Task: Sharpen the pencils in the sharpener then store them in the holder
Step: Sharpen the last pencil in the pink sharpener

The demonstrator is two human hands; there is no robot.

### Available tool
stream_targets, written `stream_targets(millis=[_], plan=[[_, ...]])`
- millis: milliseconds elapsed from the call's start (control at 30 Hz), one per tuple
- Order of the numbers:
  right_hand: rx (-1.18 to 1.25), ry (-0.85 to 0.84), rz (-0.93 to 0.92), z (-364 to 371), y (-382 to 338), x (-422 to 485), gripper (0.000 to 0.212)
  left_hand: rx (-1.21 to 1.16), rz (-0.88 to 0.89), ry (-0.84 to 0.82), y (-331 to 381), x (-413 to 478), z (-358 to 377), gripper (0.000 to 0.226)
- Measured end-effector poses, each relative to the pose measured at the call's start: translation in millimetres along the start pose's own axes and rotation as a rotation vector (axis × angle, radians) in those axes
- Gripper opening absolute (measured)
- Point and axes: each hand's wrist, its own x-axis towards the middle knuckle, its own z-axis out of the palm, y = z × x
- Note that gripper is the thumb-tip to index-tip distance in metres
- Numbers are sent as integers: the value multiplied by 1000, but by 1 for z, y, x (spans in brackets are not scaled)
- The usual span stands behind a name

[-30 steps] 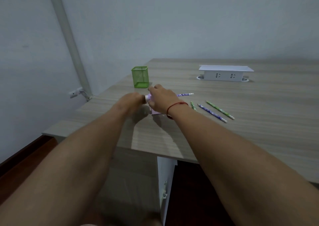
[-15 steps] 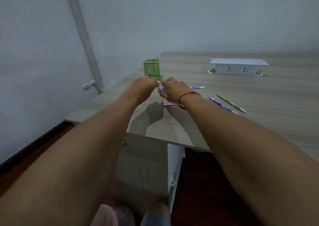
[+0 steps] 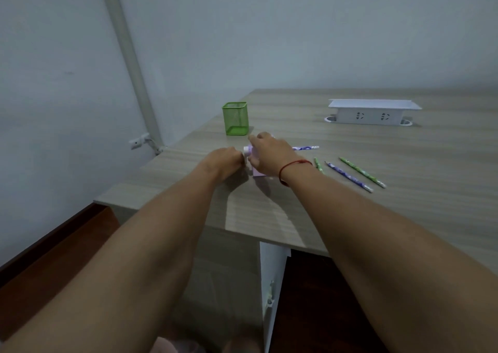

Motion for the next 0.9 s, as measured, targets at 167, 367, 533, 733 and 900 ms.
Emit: stream_targets(millis=[167,367,533,733,900], plan=[[-16,5,21,-3,3,-1,40,140,100,185,-16,26,-27,22],[-56,-61,39,-19,-3,2,38,14,261,455,-13,-14,-28,15],[-46,-104,24,-19,-3,1,37,-90,261,368,-2,-40,-26,18],[-43,-45,-26,-11,-2,0,40,31,67,14,6,-26,4,33],[1,-82,16,-7,3,5,47,-11,-5,-19,-1,1,3,34]])
